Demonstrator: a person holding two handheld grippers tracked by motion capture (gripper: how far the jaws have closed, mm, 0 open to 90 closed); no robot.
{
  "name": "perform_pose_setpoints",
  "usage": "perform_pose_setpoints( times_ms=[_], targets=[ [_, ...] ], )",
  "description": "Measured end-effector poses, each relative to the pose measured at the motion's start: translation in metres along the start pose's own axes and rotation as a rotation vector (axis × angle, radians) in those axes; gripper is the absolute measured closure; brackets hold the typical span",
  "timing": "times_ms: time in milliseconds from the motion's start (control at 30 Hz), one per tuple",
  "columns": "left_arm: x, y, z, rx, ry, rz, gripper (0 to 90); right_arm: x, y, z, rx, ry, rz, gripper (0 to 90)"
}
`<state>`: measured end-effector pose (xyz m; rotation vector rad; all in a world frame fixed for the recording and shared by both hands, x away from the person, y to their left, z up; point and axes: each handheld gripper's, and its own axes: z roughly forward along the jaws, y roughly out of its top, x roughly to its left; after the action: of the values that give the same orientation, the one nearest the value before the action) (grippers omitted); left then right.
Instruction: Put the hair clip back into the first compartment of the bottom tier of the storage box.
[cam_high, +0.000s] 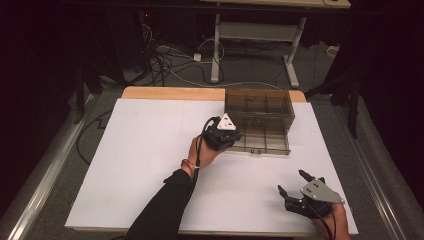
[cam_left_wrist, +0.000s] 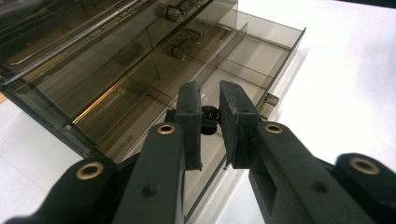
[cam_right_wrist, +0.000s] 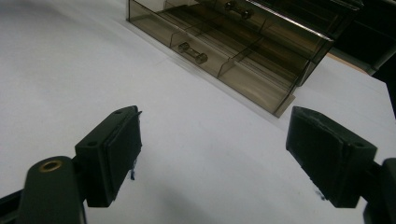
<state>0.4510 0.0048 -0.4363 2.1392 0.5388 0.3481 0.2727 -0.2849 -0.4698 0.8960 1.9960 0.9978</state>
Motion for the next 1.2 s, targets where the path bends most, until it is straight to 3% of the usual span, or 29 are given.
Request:
perform_pose_setpoints(
  times_ms=[400,833,1200],
  targets=[
    [0.004,-0.003,0.009,0.008,0.045,-0.027,76.1,0.0,0.0,0.001,0.004,0.005,-0.004,18.6],
    [0.006,-0.005,0.012,0.01,0.066,-0.038,69.1,-0.001,0.0,0.001,0.005,0.007,-0.006,18.7],
    [0.005,-0.001,0.004,-0.019,0.111,-0.023,48.3,0.0,0.0,0.001,0.005,0.01,-0.005,18.7]
  ],
)
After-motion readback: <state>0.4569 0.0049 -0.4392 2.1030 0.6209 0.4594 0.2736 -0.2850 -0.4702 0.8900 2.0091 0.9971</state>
